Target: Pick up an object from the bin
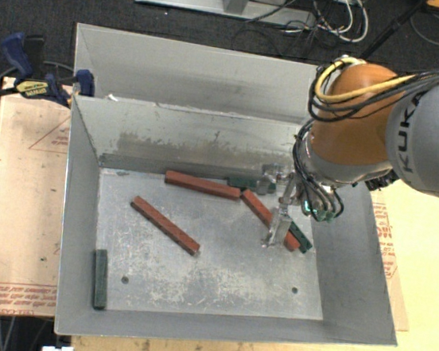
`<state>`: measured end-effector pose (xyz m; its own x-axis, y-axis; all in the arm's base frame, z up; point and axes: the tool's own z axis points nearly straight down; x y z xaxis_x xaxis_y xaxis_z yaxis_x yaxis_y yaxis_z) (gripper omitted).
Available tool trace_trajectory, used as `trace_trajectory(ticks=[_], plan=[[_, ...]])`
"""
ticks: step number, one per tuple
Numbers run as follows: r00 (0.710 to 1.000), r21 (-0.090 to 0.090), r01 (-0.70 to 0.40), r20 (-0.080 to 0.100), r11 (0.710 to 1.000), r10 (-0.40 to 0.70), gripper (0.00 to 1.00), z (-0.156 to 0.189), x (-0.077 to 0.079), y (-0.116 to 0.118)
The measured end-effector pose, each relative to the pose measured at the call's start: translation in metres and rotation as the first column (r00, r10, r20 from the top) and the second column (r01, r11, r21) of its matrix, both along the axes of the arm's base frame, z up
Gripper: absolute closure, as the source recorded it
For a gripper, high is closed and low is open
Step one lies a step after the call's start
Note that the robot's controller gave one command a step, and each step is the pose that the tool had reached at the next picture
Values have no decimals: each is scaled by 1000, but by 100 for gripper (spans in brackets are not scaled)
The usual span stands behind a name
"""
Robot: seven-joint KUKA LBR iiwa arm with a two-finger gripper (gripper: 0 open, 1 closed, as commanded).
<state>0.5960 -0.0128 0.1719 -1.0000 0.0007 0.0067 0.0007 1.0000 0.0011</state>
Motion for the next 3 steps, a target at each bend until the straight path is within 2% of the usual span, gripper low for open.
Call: trace_trajectory(ticks=[1,2,3], plan=[[1000,-1,21,2,1000,-21,0,-107,15,-76],[1000,0,16,9,1000,-16,100,-102,17,-73],[1000,-3,18,20,1000,-18,100,54,27,-87]])
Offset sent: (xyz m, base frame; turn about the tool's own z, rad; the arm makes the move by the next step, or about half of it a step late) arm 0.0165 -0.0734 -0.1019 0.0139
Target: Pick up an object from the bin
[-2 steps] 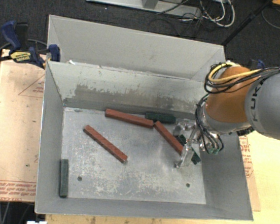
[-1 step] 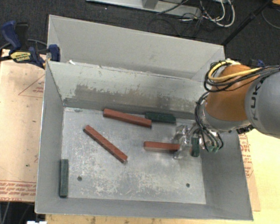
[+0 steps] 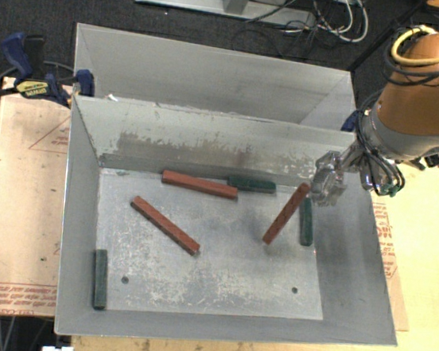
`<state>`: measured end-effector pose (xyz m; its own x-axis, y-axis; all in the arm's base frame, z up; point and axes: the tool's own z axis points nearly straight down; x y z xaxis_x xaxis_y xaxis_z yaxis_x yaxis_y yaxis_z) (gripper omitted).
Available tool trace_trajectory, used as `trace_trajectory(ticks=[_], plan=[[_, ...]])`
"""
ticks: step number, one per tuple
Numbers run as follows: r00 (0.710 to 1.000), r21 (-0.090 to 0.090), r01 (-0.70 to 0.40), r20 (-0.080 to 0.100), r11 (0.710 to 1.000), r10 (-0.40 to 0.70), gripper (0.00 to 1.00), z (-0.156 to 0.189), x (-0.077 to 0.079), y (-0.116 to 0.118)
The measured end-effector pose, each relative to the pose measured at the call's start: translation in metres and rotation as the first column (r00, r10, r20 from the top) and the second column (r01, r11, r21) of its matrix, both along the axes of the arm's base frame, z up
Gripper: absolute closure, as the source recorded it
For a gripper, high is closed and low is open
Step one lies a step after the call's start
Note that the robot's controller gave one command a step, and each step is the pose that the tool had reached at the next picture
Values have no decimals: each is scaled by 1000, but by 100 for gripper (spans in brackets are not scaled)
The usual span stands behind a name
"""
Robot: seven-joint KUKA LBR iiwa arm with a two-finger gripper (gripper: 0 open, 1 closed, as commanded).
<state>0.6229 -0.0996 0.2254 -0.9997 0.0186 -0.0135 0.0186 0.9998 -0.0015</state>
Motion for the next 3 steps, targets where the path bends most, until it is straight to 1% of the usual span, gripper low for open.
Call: trace_trajectory(ticks=[1,2,3], plan=[[1000,2,0,-9,1000,0,0,-5,-2,0],[997,7,77,-20,997,-77,0,-97,-31,113],[993,6,-116,-10,993,116,0,-128,-12,216]])
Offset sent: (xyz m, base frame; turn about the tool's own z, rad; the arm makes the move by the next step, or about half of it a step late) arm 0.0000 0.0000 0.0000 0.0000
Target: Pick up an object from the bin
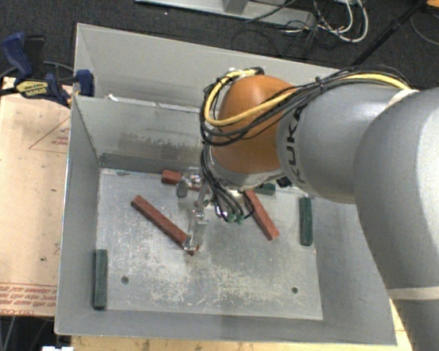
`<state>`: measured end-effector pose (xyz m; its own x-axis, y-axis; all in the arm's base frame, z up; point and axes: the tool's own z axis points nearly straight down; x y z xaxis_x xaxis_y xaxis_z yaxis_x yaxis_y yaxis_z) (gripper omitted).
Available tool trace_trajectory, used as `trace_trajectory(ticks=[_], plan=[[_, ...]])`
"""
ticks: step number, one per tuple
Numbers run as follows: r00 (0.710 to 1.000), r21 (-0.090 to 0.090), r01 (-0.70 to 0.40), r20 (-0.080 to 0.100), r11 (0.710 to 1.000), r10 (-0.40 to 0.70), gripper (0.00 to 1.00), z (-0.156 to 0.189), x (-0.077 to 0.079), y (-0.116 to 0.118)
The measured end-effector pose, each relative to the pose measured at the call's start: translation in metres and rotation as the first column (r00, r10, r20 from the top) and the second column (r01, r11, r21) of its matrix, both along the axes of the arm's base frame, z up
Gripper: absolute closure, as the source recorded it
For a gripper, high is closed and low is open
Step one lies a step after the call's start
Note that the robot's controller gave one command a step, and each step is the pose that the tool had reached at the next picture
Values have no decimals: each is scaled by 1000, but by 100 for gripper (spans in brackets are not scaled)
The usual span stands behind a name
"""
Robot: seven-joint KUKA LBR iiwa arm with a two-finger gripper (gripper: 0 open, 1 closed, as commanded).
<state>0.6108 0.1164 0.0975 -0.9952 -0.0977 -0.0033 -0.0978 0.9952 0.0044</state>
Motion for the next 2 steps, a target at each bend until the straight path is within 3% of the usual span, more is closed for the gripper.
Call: trace_trajectory(ticks=[1,2], plan=[[996,-3,-93,3,996,93,0,25,5,3],[997,-3,-74,-8,997,74,0,-31,-26,27]])
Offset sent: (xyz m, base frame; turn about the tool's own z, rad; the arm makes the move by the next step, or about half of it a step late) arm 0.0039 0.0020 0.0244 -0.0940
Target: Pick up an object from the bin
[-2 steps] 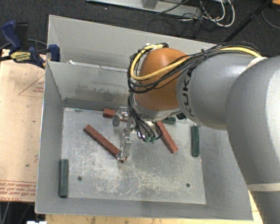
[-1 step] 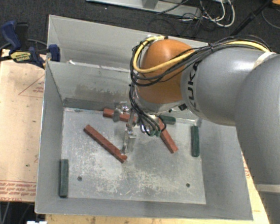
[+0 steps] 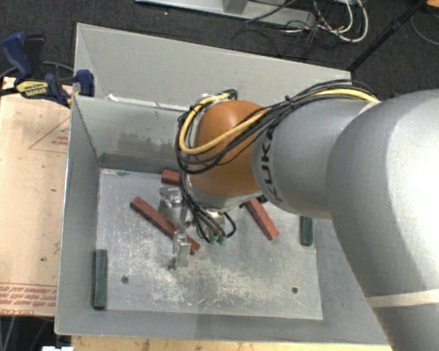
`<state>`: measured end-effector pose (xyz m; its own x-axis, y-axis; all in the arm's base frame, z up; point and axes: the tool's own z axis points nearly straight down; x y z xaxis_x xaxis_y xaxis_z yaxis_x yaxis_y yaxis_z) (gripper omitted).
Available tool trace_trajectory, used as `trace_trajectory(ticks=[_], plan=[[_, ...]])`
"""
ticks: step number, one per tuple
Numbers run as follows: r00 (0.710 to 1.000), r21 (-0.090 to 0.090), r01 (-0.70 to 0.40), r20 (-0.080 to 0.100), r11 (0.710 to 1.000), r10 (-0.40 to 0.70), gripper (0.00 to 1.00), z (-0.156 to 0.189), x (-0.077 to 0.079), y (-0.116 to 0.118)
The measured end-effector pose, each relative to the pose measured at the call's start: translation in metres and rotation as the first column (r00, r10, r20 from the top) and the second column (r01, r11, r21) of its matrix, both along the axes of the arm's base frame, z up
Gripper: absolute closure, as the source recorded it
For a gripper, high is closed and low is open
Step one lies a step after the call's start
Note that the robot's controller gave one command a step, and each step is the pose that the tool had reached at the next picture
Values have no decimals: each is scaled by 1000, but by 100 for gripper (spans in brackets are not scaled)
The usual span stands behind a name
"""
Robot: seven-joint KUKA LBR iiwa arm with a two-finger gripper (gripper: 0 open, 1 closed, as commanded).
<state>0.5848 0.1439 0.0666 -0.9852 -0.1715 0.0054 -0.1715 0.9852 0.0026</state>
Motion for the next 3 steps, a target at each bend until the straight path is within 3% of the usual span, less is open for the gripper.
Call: trace_trajectory(ticks=[1,2,3], plan=[[984,2,178,11,984,-178,0,4,41,19],[984,1,178,9,984,-178,100,5,41,19],[988,4,154,18,988,-154,100,224,42,24]])
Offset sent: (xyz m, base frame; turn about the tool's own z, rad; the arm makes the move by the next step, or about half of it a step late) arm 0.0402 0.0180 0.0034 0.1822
